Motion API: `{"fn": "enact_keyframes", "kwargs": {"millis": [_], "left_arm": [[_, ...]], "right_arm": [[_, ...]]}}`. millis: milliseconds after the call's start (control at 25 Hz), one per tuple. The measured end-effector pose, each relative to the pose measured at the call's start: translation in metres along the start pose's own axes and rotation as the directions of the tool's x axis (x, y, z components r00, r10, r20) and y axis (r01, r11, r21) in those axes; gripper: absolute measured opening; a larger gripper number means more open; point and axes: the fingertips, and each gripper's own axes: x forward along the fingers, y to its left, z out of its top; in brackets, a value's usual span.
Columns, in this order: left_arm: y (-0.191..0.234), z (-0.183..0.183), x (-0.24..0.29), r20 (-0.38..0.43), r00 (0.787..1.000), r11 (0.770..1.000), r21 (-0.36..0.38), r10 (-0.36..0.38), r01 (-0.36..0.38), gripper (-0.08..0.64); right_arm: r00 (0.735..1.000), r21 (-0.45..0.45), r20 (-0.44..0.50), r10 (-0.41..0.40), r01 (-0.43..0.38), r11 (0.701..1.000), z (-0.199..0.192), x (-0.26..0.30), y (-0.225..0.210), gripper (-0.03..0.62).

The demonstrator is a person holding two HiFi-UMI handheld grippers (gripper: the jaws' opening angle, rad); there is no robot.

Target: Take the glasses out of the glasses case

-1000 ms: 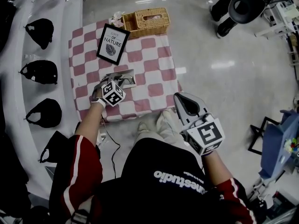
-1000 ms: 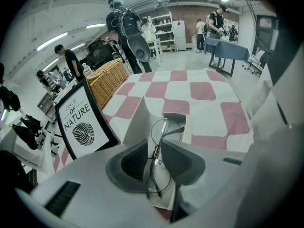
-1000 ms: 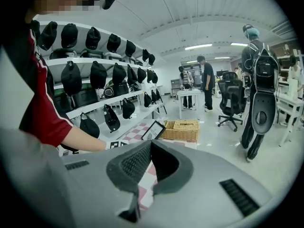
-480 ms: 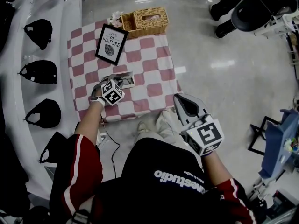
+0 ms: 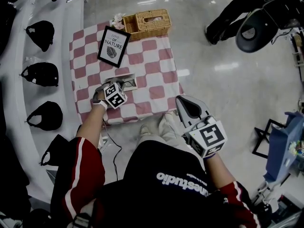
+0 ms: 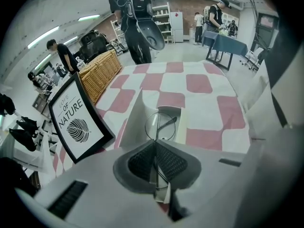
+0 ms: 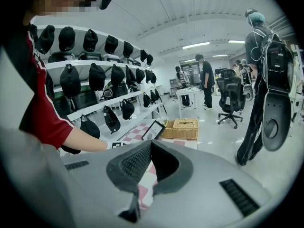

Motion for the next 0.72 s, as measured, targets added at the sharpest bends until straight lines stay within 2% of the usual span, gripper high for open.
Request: {"fn": "enact_keyframes", "kwargs": {"millis": [280,720], "left_arm": [[0.001,0.005,-0.009,0.025,0.999,0.998,0.032,0.049,-0.049,0.012],[0.011,0.017,-0.030,0.076,0.990,0.993,0.009,0.118,-0.119,0.011]], "right_arm": [[1.000,-0.006,0.007,0.005,-0.004,1.000,0.003,-0.004,0.004,0.003],[1.000,-0.006,0.010,0.024,-0.024,1.000,0.006,-0.010,0.016,0.003]]}}
